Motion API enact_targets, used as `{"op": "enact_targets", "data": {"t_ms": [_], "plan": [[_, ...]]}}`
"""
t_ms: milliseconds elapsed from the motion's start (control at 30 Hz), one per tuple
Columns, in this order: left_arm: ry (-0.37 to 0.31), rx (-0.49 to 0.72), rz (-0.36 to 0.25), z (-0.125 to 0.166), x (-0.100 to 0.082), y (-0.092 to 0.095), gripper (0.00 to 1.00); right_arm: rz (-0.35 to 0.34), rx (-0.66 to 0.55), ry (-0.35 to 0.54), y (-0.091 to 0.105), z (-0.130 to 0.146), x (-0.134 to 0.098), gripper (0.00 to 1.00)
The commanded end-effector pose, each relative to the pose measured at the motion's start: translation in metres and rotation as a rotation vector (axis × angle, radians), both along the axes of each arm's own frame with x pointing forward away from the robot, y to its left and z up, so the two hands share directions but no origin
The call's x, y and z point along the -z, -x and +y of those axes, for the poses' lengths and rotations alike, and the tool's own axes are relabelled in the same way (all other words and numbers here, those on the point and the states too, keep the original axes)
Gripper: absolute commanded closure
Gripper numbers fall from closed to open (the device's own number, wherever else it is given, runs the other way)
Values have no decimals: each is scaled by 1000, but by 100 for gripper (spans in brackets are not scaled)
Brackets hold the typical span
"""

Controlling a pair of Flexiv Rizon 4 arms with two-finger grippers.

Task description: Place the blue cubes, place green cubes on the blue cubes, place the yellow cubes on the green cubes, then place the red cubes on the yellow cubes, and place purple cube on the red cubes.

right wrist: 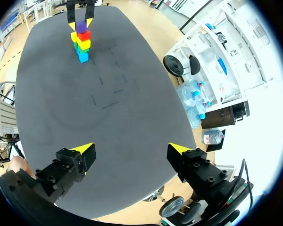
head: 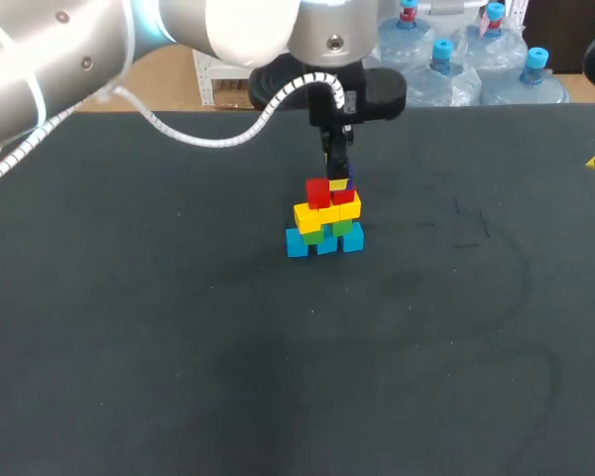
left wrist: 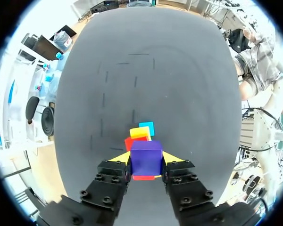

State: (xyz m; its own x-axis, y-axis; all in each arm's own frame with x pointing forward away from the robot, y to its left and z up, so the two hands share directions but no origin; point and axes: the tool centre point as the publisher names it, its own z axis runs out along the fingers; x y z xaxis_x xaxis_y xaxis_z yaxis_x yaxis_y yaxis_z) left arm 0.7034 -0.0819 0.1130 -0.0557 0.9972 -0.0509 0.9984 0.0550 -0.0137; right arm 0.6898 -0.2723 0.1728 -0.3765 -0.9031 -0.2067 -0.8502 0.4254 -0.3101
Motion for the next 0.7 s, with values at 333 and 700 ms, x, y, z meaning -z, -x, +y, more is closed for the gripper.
{"op": "enact_targets", "data": {"t_ms": [333,700], "plan": [[-21,-10,2,6,-2,-3,100,-2,0,0,0,0,1,0],[-27,-26,11,9,4,-5,100,-2,0,0,0,0,1,0]]}}
